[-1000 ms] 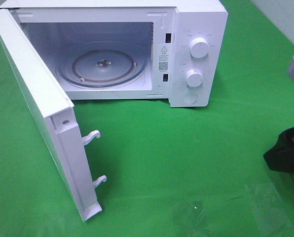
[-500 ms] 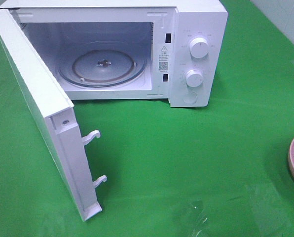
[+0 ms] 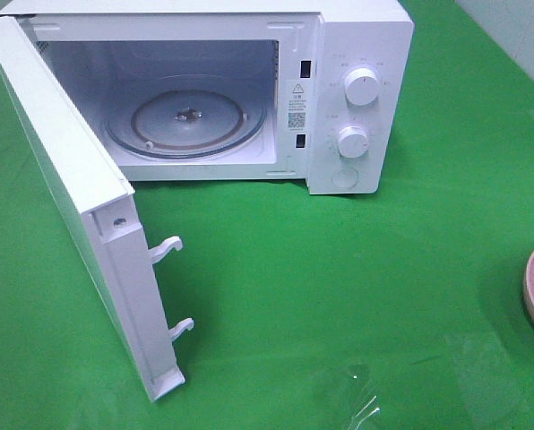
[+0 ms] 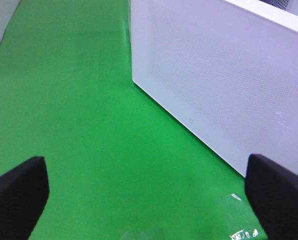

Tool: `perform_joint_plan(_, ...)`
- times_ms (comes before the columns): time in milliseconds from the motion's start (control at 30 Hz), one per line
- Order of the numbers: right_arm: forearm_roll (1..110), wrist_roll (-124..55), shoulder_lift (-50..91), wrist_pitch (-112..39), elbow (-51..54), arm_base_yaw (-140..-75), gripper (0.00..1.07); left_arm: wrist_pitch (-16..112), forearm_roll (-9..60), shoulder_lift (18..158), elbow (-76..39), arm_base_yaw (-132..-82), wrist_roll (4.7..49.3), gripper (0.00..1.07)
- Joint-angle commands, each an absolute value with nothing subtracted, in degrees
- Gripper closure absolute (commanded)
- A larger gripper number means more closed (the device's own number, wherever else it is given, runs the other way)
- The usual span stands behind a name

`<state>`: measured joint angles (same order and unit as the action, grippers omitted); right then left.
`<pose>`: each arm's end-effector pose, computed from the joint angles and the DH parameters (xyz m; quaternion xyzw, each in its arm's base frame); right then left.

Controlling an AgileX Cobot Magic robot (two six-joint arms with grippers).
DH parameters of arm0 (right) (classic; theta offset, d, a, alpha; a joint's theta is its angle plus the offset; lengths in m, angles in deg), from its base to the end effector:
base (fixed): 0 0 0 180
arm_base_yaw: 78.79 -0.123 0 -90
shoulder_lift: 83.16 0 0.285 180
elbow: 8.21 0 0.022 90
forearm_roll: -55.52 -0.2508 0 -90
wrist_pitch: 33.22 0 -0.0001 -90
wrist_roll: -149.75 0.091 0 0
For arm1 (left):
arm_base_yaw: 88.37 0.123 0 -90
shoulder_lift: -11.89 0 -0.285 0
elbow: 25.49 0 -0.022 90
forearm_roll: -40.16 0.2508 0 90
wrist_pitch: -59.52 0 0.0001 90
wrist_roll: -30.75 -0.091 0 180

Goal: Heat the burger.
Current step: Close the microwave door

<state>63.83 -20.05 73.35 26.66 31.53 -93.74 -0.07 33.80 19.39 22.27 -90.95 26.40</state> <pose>0.0304 -0.0037 0.3201 -0.0385 0.8761 0.0327 0.4794 -0.0071 -0.0084 0.2833 0.0529 0.8397 -0.0471 0.5384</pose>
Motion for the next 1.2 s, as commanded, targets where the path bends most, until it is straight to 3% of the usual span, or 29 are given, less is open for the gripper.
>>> perform_joint_plan(33,62.28,-21.42,79.25,26.43,35.60,-89.73,0.31,0.28,33.69,18.35,22.50,-90.89,26.51,0.06)
perform_joint_plan(633,58.73,-21.94,90.71,24.25,39.79,-83.26,0.31,0.28,33.69,18.35,22.50,-90.89,26.51,0.06)
perform_joint_plan(1200,58.73,-21.88,90.71,24.25,39.79,-83.26,0.31,0.28,33.69,18.35,22.50,-90.89,26.51,0.06)
